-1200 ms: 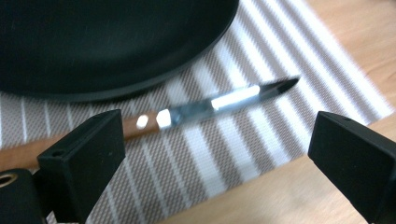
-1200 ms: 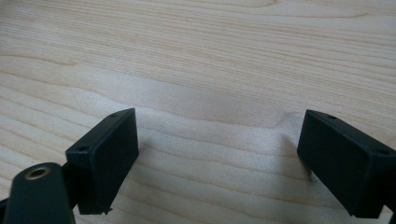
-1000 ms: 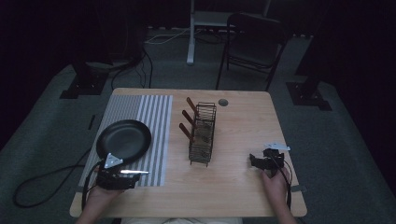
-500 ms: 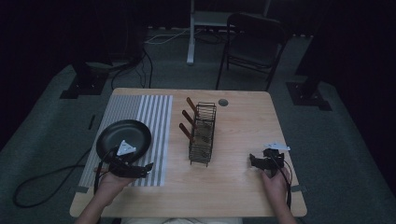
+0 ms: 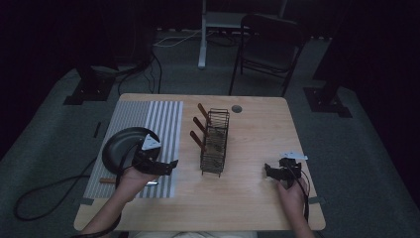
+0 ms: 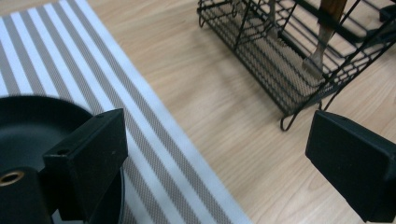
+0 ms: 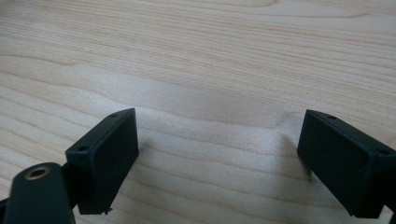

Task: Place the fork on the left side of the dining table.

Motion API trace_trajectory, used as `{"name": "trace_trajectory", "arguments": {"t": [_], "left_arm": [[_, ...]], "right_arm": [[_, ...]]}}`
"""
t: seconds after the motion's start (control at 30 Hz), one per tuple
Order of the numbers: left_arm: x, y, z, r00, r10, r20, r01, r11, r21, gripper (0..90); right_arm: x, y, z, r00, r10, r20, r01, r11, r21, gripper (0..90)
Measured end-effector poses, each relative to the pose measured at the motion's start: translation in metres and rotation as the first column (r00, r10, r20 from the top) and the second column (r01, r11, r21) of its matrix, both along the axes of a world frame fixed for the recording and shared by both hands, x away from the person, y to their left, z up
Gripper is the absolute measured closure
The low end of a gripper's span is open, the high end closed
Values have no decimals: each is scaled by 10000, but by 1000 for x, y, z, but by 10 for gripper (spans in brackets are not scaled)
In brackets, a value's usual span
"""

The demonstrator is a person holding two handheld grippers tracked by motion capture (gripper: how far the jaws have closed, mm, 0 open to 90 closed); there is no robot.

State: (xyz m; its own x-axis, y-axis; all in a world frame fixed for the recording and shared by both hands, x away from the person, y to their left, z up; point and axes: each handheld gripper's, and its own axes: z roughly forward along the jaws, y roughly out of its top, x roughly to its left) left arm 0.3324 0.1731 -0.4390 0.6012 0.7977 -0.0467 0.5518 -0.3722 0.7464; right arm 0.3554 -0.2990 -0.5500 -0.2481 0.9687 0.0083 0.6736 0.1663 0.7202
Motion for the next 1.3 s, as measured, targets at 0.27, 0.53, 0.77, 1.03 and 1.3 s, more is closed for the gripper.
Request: {"name": "trace_trajectory", "arguments": {"t": [0.27, 0.53, 0.77, 1.03, 1.3], "left_arm": [[6, -22, 6, 9993, -376, 71, 377, 9992, -135, 58], [13, -43, 16, 9972, -743, 82, 746, 9964, -415, 97], [19, -59, 25, 9959, -882, 213, 891, 9949, -480, 146], [32, -80, 28, 9973, -730, -93, 722, 9948, -712, 248], [43, -89, 25, 9968, -619, -510, 577, 9951, -797, 428]], "right_arm": [[0, 0, 0, 10000, -1, -5, 1, 10000, 0, 121], [0, 0, 0, 10000, 2, -3, -2, 10000, -3, 121], [0, 0, 0, 10000, -3, -4, 3, 10000, 8, 121], [0, 0, 0, 10000, -2, -5, 2, 10000, 8, 121], [0, 0, 0, 10000, 1, 9, -1, 10000, -5, 121]]}}
